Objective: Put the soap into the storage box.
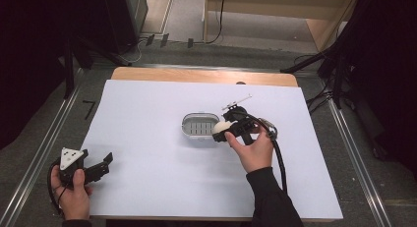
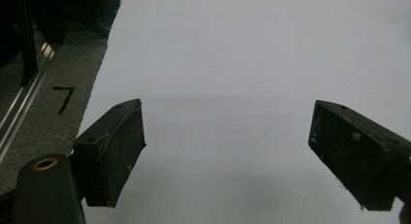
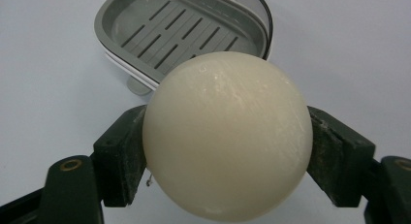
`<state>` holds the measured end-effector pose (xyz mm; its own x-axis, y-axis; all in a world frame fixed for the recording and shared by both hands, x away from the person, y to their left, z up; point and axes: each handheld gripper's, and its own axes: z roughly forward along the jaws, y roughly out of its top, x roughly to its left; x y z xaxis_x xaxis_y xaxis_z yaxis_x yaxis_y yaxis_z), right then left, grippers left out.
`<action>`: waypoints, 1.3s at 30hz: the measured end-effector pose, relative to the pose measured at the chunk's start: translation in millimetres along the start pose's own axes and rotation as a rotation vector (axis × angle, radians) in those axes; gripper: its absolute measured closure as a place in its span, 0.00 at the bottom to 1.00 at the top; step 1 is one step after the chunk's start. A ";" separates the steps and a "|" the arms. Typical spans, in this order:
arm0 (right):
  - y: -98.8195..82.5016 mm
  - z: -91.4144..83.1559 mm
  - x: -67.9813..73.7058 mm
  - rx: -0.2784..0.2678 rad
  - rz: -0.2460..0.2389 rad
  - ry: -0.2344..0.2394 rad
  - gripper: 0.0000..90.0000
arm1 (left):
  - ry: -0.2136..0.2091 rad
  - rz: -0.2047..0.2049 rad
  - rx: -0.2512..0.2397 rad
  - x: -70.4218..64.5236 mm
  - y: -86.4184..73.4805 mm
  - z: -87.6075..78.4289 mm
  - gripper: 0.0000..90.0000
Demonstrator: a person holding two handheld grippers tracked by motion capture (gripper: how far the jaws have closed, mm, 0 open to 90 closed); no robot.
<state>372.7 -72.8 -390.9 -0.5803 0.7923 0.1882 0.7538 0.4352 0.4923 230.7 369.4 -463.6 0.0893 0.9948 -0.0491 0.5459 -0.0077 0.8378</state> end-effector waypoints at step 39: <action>39.6 28.1 19.0 0.020 -0.010 0.017 0.27 | -0.003 -0.006 -0.003 0.8 0.0 0.1 0.16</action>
<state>400.2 -28.5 -391.7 -0.5925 0.7809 0.1977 0.7541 0.4514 0.4770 230.8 370.2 -463.7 0.0882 0.9946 -0.0554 0.5440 -0.0015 0.8391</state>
